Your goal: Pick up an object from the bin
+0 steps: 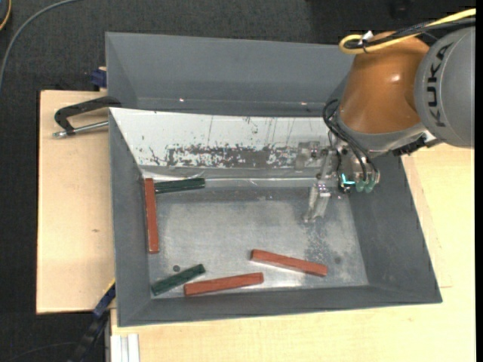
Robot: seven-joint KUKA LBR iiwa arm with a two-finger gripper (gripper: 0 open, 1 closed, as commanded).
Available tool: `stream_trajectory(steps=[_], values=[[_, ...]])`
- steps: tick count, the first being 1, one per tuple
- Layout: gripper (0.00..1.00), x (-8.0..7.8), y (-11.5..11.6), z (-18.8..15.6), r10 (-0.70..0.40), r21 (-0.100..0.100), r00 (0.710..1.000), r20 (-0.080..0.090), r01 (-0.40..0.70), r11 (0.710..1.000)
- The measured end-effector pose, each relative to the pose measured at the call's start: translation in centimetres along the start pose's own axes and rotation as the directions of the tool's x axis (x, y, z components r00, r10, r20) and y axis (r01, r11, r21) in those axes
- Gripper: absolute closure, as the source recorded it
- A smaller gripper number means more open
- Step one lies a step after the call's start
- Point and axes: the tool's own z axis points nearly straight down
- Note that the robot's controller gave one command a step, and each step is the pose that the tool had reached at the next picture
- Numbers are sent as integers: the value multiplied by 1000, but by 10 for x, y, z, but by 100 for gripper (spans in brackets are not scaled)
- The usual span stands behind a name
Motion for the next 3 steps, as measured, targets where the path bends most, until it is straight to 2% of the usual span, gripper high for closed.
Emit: stream_trajectory(steps=[1,2,3], values=[[0,76,10,106,-54,1,999,4,54,999],[100,75,10,105,-55,1,998,6,55,998],[100,48,10,-72,-52,2,998,18,52,999]])
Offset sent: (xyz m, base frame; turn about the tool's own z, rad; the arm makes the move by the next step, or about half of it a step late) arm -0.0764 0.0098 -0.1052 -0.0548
